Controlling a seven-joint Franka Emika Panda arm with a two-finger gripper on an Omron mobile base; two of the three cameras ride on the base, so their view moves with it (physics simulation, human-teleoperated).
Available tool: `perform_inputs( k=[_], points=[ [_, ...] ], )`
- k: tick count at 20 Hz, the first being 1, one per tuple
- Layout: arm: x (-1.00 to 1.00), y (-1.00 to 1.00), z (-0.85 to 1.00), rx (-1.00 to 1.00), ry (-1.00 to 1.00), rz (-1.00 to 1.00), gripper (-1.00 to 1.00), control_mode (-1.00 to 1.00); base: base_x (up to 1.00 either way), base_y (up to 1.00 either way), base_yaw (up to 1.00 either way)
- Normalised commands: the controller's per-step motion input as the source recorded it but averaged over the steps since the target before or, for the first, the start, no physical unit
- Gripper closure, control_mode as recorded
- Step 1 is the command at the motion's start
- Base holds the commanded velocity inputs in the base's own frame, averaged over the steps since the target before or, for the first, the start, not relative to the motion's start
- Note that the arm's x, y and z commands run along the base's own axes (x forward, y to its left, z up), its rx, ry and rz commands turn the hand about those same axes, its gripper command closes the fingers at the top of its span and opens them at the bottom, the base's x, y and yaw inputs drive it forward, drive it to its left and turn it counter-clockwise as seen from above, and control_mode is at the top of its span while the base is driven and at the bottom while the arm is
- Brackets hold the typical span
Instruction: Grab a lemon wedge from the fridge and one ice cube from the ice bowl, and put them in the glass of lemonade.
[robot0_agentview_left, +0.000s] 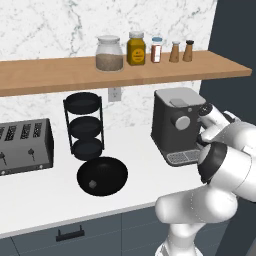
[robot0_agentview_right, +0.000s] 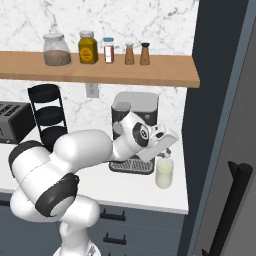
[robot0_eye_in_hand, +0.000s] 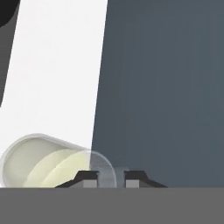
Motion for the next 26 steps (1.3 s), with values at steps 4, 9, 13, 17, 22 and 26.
perform_inputs(
  k=[4,9,13,17,22,26],
  points=[
    [0.0,0.0,-0.37,-0.02,0.03,0.0,1.0,-1.0,0.0,0.0,0.0],
    [0.0,0.05,-0.23,-0.02,0.02,0.0,1.0,-1.0,0.0,0.0,0.0],
    [-0.04,0.02,0.01,0.0,0.0,0.0,1.0,-1.0,0.0,0.0,0.0],
    [-0.14,0.0,0.09,0.0,0.0,0.0,-1.0,-1.0,0.0,0.0,0.0],
    [-0.16,0.0,0.05,0.0,0.0,0.0,-1.0,-1.0,0.0,0.0,0.0],
    [-0.05,0.0,0.12,0.0,0.0,-0.03,-1.0,-1.0,0.0,0.0,0.0]
  ],
)
